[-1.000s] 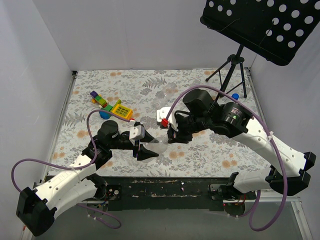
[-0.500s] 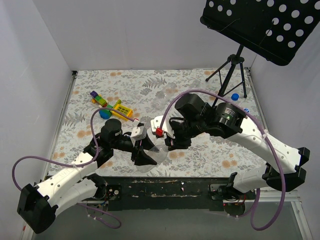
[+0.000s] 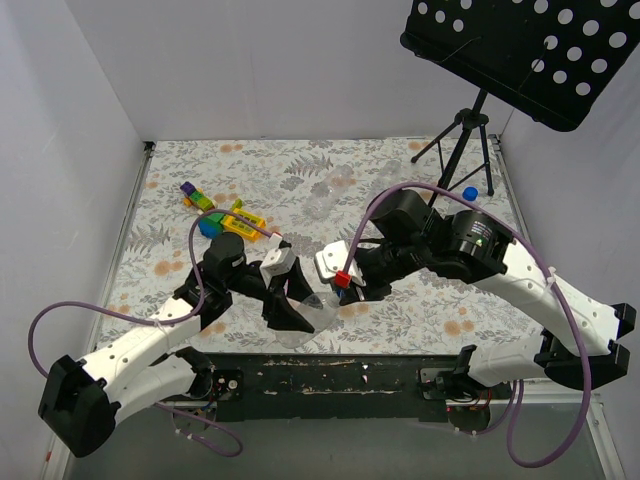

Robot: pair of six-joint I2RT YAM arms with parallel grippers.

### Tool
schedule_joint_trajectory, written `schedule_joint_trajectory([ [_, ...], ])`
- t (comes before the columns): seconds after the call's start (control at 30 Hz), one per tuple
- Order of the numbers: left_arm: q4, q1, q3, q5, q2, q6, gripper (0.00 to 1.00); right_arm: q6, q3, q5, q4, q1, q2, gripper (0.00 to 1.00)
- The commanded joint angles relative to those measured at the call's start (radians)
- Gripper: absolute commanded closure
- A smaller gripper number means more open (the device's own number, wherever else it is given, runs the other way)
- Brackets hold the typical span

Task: Screw on the bottle caps
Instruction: Screw the bottle cap onto the plastic bottle.

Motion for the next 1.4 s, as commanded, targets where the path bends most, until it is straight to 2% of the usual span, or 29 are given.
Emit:
schedule_joint_trajectory([
  [0.0, 0.201, -0.004, 0.127, -0.048, -0.021, 0.005, 0.97, -0.044, -0.047, 0.010, 0.024, 0.021, 0.069, 0.87],
  [0.27, 0.148, -0.022, 0.118, -0.379, -0.068, 0.180, 0.98, 0.102, -0.050, 0.142, 0.075, -0.004, 0.080, 0.92],
  [0.63, 0.153, -0.205, 0.105, -0.729, -0.097, 0.416, 0.97, 0.307, -0.091, 0.125, 0.151, -0.088, 0.060, 0.96],
  [0.93, 0.320, -0.306, 0.047, -0.970, -0.080, 0.503, 0.98, 0.623, -0.155, 0.100, 0.253, -0.281, 0.043, 0.97],
  [1.17, 0.476, -0.443, 0.001, -1.286, -0.016, 0.583, 1.00, 0.873, -0.175, 0.223, 0.273, -0.286, 0.043, 0.99],
  [1.27, 0.573, -0.499, -0.017, -1.441, 0.024, 0.609, 1.00, 0.951, -0.181, 0.273, 0.270, -0.288, 0.043, 0.99],
  [1.37, 0.599, -0.535, -0.001, -1.565, 0.070, 0.597, 1.00, 0.975, -0.186, 0.293, 0.264, -0.286, 0.040, 0.99],
])
